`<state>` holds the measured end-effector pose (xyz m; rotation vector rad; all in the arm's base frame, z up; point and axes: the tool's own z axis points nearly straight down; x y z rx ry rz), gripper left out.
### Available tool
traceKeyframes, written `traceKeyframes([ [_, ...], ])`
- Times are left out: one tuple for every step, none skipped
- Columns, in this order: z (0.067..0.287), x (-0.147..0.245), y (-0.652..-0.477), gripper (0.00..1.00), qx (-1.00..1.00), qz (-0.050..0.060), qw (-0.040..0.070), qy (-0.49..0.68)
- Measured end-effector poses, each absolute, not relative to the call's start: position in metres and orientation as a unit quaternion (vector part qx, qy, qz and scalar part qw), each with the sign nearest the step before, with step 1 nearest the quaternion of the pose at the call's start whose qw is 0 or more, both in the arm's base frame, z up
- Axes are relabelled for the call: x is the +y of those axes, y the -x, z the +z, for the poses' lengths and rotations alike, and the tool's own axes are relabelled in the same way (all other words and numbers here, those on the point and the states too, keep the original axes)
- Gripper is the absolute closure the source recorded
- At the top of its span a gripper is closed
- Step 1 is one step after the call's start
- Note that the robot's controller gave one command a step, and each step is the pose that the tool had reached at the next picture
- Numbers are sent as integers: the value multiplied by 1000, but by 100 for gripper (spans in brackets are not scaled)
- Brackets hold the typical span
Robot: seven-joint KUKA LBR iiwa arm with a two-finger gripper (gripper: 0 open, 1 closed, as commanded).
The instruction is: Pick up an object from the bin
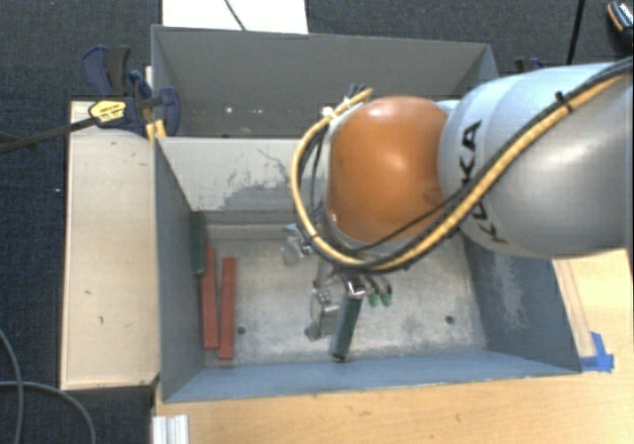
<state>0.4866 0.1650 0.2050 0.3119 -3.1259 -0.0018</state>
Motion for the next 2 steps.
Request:
traceKeyframes([
  [104, 120, -496, 0, -993, 1, 3, -119],
  [181, 54, -572, 0, -999, 1, -7, -54],
])
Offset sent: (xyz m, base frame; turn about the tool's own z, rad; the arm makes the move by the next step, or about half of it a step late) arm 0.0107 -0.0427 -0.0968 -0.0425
